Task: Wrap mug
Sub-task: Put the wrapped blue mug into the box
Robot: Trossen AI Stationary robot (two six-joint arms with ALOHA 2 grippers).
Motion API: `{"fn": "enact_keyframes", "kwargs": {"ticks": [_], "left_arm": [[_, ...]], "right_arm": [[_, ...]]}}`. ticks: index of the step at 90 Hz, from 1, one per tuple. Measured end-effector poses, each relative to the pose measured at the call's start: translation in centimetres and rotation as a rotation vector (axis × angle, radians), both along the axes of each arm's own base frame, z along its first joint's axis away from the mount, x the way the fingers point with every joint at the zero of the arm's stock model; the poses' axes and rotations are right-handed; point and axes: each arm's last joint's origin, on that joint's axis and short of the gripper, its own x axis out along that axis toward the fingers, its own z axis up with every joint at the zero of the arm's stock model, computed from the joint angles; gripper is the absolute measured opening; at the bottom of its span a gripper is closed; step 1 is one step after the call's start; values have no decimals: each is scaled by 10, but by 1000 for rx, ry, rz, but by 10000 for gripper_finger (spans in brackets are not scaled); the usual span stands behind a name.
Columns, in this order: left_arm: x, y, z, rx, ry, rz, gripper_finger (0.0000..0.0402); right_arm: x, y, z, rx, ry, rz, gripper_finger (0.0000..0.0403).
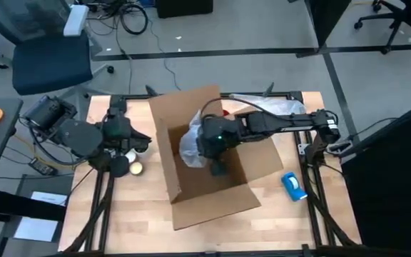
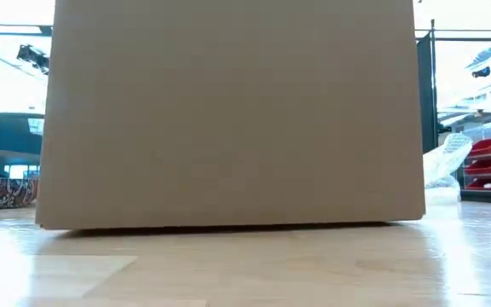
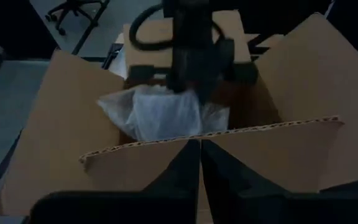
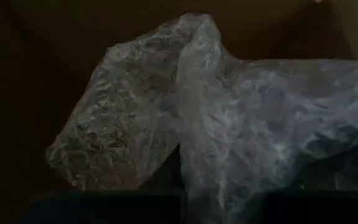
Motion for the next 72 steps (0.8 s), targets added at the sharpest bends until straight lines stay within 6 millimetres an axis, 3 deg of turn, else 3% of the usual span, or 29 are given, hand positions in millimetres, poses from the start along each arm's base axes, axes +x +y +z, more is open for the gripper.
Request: {"fn": "enact_keyframes", "kwargs": {"ticks": [32,53,72], "left_arm": [[0,0,0,-1,1,-1,0],[0,0,0,-3,1,0,0],[0,0,0,-3,1,0,0]], "right_arm": [[18,31,-43,76,168,137,3],[19,31,-65,85,312,118,3],[31,31,-101,109,442,81,8]]}}
